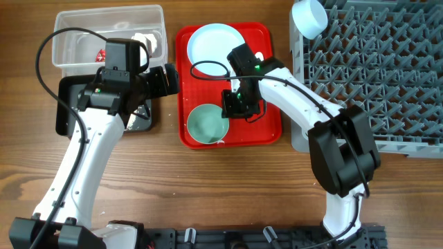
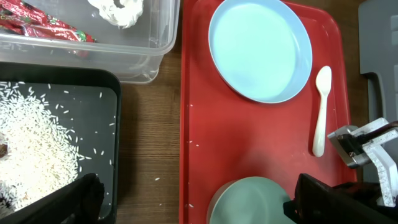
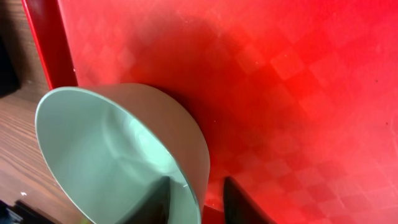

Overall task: Sort waste into correct bins and load items into the dishwasher rack
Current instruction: 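Reach the right gripper to the green bowl and grasp its rim, then carry the green bowl into the rack and release it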

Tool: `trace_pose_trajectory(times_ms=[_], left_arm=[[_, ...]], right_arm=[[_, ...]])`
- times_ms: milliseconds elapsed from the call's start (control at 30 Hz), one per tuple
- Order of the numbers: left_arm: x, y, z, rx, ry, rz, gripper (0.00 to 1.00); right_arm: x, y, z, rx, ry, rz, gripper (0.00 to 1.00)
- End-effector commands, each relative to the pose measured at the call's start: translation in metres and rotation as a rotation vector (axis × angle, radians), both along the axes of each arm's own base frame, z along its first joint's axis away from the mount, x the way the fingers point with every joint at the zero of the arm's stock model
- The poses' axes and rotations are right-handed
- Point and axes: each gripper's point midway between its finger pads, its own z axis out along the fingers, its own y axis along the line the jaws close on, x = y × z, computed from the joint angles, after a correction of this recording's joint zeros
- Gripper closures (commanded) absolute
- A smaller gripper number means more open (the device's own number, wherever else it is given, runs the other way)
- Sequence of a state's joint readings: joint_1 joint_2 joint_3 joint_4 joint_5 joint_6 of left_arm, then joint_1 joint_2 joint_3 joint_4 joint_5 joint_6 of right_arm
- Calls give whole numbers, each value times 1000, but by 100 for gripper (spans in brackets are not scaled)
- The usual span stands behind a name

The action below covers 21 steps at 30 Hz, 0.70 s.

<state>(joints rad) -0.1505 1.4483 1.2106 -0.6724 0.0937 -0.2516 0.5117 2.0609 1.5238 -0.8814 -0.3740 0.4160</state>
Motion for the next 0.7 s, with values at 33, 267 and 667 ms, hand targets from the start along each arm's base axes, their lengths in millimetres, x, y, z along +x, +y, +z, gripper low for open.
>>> trace_pose_trajectory(times_ms=[33,267,667], left_arm=[[2,1,-1,17,-3,-4,0],[2,1,-1,18,-3,-4,0],[2,1,-1,17,-3,-4,0]], right_arm=[[-8,4,-19,15,76,0,80],[-10,4,-23,11,92,-3,93],[70,-83,140,-45,-438,-208,96]])
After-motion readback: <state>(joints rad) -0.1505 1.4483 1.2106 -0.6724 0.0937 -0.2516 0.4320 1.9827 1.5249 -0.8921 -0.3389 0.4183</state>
